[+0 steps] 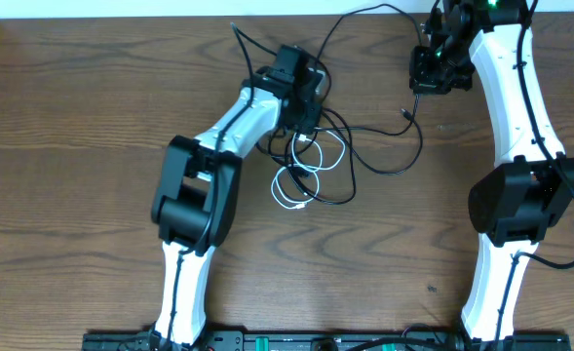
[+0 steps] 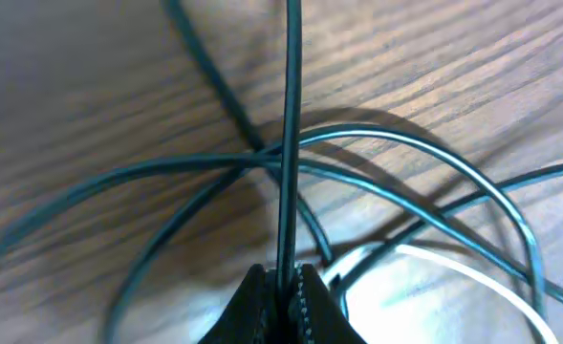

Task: Untangle cables

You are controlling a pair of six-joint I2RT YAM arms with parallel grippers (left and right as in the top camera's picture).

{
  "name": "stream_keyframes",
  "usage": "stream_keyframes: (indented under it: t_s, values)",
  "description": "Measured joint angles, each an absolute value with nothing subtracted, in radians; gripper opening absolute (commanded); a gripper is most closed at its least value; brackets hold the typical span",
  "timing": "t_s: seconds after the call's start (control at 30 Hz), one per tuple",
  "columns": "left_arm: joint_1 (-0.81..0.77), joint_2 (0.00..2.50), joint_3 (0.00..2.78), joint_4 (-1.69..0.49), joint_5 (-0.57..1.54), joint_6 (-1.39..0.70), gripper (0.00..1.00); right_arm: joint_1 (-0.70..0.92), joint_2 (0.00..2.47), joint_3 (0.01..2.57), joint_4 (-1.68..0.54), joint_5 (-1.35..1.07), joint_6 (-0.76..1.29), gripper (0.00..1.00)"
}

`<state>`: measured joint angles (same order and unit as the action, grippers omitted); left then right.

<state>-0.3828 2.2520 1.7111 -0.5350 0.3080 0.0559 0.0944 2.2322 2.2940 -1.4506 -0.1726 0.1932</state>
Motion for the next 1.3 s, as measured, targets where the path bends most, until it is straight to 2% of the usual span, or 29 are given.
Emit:
stream_keyframes:
  t_s: [0.47, 1.0, 1.3]
  values:
    - [-0.228, 1.779, 1.708, -0.673, 0.308, 0.056, 0.07, 0.094, 2.232, 2.294, -1.442, -0.14, 0.193, 0.01]
    - [-0.027, 1.585, 1.708, -0.701, 0.308, 0.053, 0.07, 0.077, 2.232, 2.294, -1.442, -0.114, 0.193, 0.01]
    - [0.005, 1.576, 1.708, -0.701, 0.308, 0.052, 0.07, 0.043, 2.232, 2.294, -1.448, -0.044, 0.193, 0.01]
